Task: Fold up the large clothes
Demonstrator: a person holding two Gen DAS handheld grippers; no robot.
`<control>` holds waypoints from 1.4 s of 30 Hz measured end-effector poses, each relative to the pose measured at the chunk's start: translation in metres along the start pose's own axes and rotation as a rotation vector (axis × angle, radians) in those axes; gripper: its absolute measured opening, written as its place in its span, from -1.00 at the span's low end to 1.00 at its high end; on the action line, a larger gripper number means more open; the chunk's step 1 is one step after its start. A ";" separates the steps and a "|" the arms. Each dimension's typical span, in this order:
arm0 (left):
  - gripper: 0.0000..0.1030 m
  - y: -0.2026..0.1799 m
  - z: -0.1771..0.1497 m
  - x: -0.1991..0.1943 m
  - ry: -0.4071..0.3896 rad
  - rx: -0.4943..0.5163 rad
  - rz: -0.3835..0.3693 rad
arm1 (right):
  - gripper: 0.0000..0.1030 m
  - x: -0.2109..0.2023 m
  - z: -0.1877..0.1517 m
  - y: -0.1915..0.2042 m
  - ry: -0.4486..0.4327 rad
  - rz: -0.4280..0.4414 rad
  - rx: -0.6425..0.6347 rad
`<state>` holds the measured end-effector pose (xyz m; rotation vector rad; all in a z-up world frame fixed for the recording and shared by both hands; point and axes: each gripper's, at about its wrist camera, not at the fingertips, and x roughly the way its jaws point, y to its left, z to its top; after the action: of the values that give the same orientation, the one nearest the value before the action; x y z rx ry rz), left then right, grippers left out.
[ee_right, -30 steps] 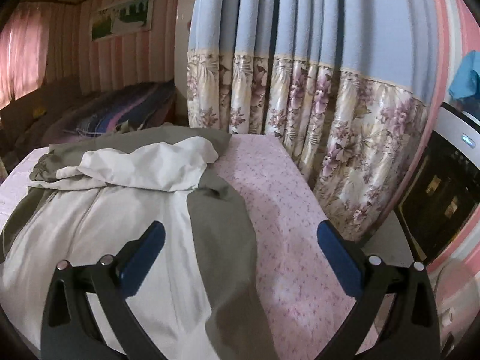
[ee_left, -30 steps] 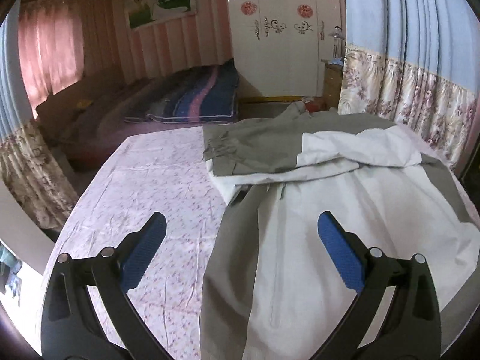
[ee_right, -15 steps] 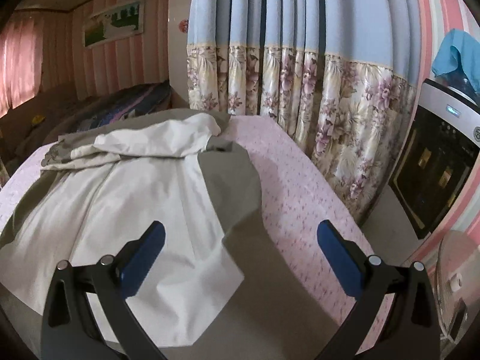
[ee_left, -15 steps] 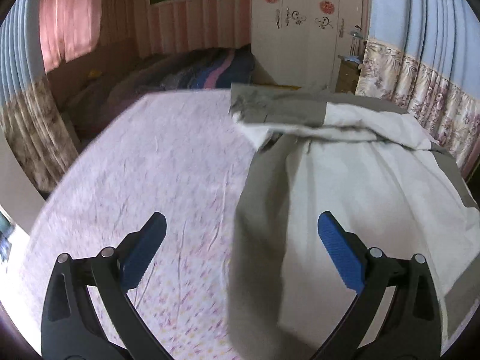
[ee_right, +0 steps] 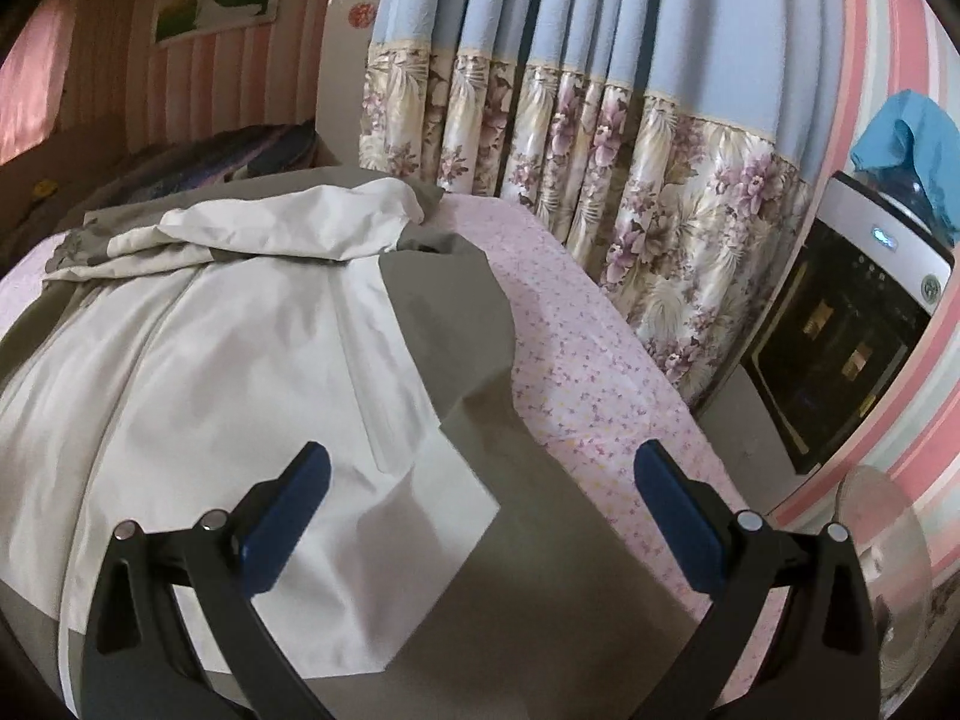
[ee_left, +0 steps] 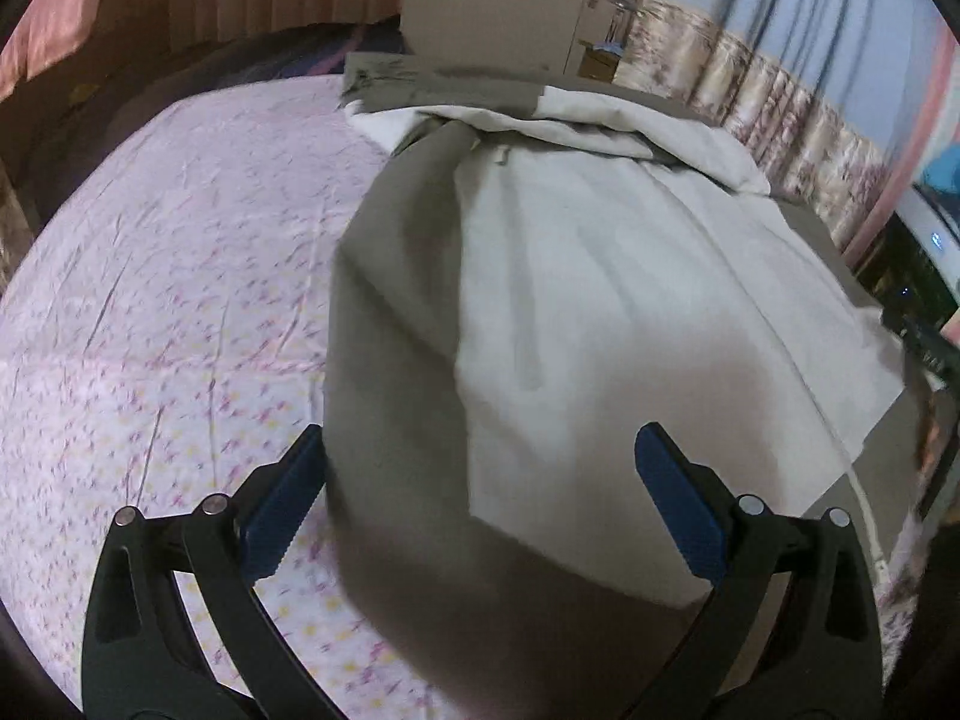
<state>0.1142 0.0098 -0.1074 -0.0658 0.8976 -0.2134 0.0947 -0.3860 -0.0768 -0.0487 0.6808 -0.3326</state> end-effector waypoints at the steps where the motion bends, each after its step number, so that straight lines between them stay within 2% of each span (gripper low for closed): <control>1: 0.94 -0.004 0.001 0.002 -0.004 0.016 0.014 | 0.96 0.001 0.003 -0.003 0.012 -0.007 -0.014; 3: 0.89 -0.006 0.005 0.005 -0.002 0.022 0.024 | 0.96 0.007 0.008 -0.009 0.044 -0.017 -0.029; 5: 0.61 -0.003 0.008 0.005 -0.001 0.014 0.017 | 0.96 0.018 0.013 -0.015 0.097 -0.009 -0.047; 6: 0.29 0.000 0.009 0.005 0.002 0.010 0.024 | 0.96 0.024 0.014 -0.017 0.126 0.001 -0.052; 7: -0.12 0.005 0.013 0.006 0.012 0.002 0.041 | 0.92 0.033 0.014 -0.019 0.175 0.019 -0.050; 8: -0.32 0.009 0.014 0.006 0.021 -0.006 0.050 | 0.80 0.043 0.011 -0.022 0.243 0.054 -0.033; 9: -0.50 0.014 0.016 0.005 0.027 -0.019 0.045 | 0.26 0.050 0.008 -0.024 0.288 0.104 -0.014; 10: -0.56 0.020 0.018 0.004 0.035 -0.038 0.011 | -0.30 0.056 0.003 -0.025 0.338 0.183 0.019; 11: -0.61 0.023 0.019 0.002 0.040 -0.043 -0.011 | -0.42 0.060 -0.001 -0.027 0.377 0.241 0.063; 13: -0.74 0.020 0.023 -0.007 0.020 0.002 -0.011 | -0.78 0.057 -0.004 -0.025 0.368 0.272 0.067; 16: -0.83 0.018 0.032 -0.031 -0.046 0.065 0.017 | -0.91 0.034 0.002 -0.012 0.330 0.352 0.058; 20: -0.86 0.041 0.046 -0.064 -0.092 0.048 0.036 | -0.94 -0.017 0.015 0.009 0.215 0.401 -0.025; 21: -0.87 0.046 0.046 -0.070 -0.099 0.054 0.062 | -0.95 -0.027 0.018 0.009 0.190 0.397 -0.041; 22: -0.99 0.051 0.044 -0.074 -0.100 0.074 0.125 | -0.95 -0.031 0.017 0.009 0.182 0.367 -0.059; 23: -1.00 0.055 0.041 -0.075 -0.108 0.087 0.227 | -0.95 -0.028 0.014 0.009 0.182 0.308 -0.080; 24: -0.99 0.062 0.037 -0.074 -0.109 0.090 0.311 | -0.93 -0.021 0.011 0.007 0.195 0.273 -0.083; 25: -0.94 0.073 0.032 -0.069 -0.074 0.076 0.319 | -0.89 -0.012 0.008 0.003 0.211 0.239 -0.074; 26: -0.92 0.083 0.027 -0.066 -0.044 0.048 0.296 | -0.85 -0.003 0.004 -0.003 0.230 0.221 -0.046; 27: -0.74 0.089 0.023 -0.064 -0.023 0.027 0.275 | -0.73 0.003 0.001 -0.011 0.236 0.219 -0.006; 28: -0.35 0.090 0.016 -0.063 -0.008 0.027 0.264 | -0.55 0.004 0.000 -0.016 0.229 0.220 0.023; 29: -0.07 0.088 0.012 -0.064 -0.012 0.036 0.268 | -0.46 0.005 0.001 -0.023 0.215 0.223 0.054; 30: 0.46 0.086 0.010 -0.065 -0.023 0.040 0.268 | -0.29 0.005 0.002 -0.028 0.201 0.218 0.074; 31: 0.69 0.080 0.007 -0.070 -0.052 0.042 0.241 | -0.27 0.004 0.004 -0.031 0.191 0.214 0.084; 33: 0.74 0.074 0.009 -0.071 -0.070 0.035 0.159 | -0.26 0.002 0.006 -0.033 0.184 0.222 0.097; 35: 0.80 0.066 0.009 -0.069 -0.070 0.022 0.067 | -0.10 0.000 0.005 -0.034 0.177 0.215 0.100; 36: 0.81 0.061 0.010 -0.065 -0.065 0.016 0.041 | 0.01 -0.002 0.004 -0.033 0.173 0.205 0.097; 42: 0.81 0.028 0.004 -0.037 0.007 0.047 -0.057 | 0.01 0.001 -0.011 -0.036 0.218 0.220 0.099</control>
<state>0.0994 0.0447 -0.0803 -0.0474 0.8974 -0.2881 0.0780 -0.4198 -0.0799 0.1575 0.8760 -0.1604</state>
